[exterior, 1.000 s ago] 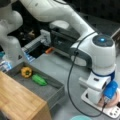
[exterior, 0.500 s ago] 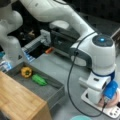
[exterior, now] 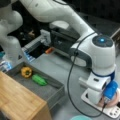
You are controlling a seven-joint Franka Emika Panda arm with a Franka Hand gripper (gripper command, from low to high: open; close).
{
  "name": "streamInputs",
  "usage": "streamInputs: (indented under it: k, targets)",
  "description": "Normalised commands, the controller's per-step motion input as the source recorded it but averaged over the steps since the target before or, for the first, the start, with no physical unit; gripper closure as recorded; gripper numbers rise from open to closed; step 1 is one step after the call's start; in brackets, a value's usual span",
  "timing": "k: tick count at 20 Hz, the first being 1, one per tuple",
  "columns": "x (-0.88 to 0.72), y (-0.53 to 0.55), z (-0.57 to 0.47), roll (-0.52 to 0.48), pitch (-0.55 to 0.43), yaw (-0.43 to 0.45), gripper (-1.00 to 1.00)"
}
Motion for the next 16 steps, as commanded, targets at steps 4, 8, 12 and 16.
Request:
streamInputs:
  k: [4, 8, 12, 16]
  targets:
    - [-0.13, 0.08, -0.16, -0.285, -0.209, 0.067, 1.00]
    - [-0.11, 0.10, -0.15, -0.283, -0.185, 0.071, 1.00]
    - [-0.09, 0.10, -0.13, -0.288, -0.147, 0.074, 1.00]
    - [-0.07, 0.11, -0.09, -0.287, -0.119, 0.072, 1.00]
